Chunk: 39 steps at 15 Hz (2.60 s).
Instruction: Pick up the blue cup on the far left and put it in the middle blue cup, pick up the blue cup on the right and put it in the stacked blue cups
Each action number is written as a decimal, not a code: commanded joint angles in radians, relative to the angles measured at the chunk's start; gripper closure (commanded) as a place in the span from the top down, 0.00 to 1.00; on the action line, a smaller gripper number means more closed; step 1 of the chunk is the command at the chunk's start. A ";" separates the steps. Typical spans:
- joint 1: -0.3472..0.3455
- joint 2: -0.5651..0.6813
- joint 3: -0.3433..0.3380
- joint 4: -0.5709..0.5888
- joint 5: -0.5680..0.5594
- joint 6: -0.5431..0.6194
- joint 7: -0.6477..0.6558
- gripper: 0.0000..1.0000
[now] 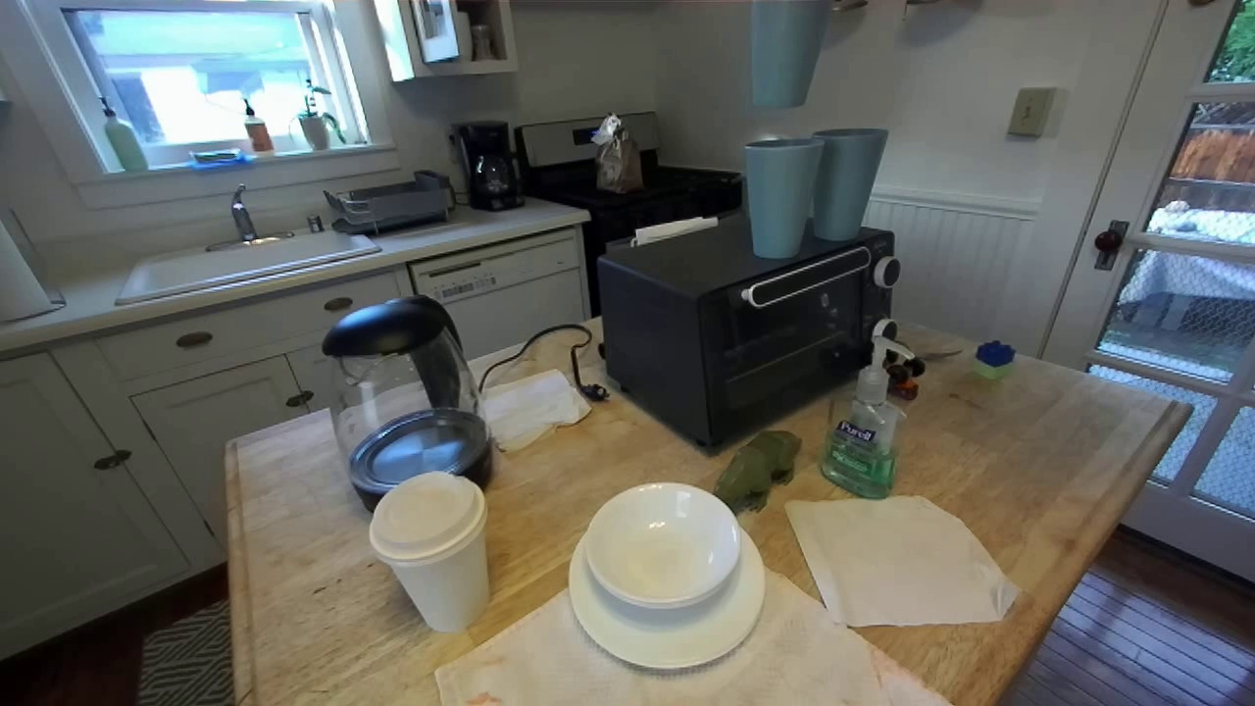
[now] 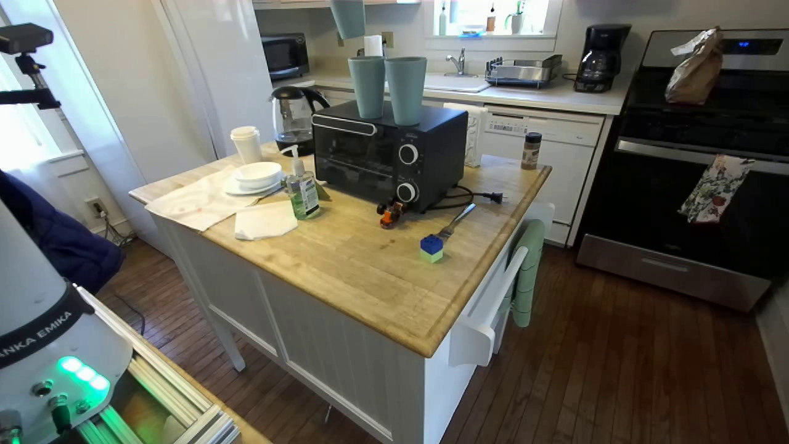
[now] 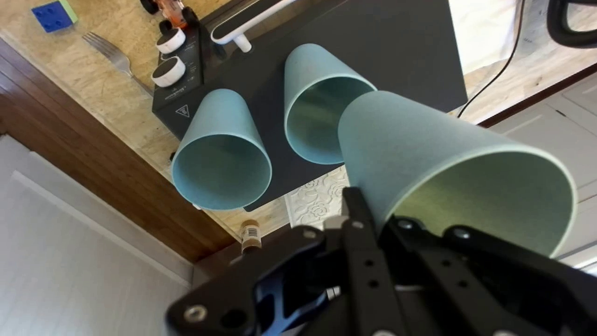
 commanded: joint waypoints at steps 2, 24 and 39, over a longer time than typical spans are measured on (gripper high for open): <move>-0.011 0.027 -0.010 0.042 -0.007 -0.030 -0.044 0.01; -0.012 0.071 -0.024 -0.004 0.019 0.013 -0.047 0.01; -0.019 0.101 -0.042 -0.026 0.027 0.031 -0.018 0.22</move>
